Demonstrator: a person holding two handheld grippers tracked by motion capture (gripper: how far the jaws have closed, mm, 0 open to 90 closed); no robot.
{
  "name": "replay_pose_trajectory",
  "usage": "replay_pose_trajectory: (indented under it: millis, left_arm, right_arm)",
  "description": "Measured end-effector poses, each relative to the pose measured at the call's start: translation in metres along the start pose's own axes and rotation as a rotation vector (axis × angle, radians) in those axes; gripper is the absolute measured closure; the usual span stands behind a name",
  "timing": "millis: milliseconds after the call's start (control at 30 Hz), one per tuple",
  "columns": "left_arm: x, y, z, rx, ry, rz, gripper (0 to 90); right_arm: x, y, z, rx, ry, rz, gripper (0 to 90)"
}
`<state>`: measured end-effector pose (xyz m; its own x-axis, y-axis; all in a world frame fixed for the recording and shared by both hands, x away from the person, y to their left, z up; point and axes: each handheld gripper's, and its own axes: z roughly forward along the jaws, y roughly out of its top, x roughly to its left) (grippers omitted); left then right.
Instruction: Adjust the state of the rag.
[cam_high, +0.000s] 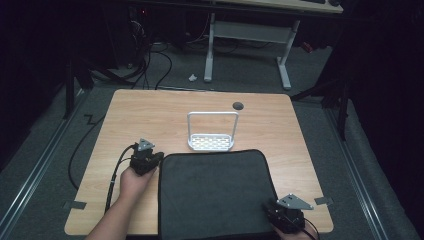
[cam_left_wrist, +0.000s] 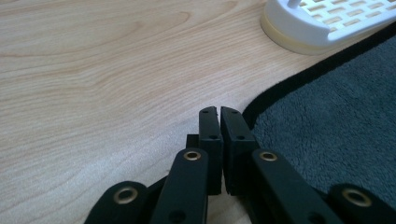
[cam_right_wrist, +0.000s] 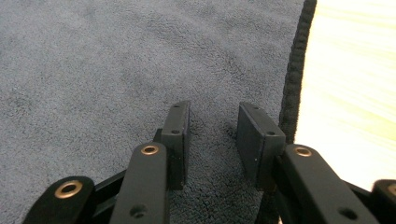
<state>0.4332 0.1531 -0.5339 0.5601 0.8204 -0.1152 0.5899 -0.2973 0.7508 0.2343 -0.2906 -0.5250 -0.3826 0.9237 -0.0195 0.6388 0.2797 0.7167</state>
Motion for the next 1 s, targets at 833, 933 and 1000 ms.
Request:
replay_pose_trajectory:
  millis: [833,933,1000]
  left_arm:
    - [-0.010,-0.006,-0.024,-0.101,-0.053,-0.093,49.8]
    - [-0.011,-0.009,-0.024,-0.092,-0.066,-0.099,49.4]
    - [-0.012,-0.015,-0.024,-0.124,-0.075,-0.112,49.9]
  right_arm:
    - [0.091,0.046,0.003,-0.184,0.103,-0.173,57.7]
    - [0.109,0.055,0.013,-0.173,0.149,-0.179,57.4]
    - [0.122,0.059,0.021,-0.159,0.165,-0.203,57.3]
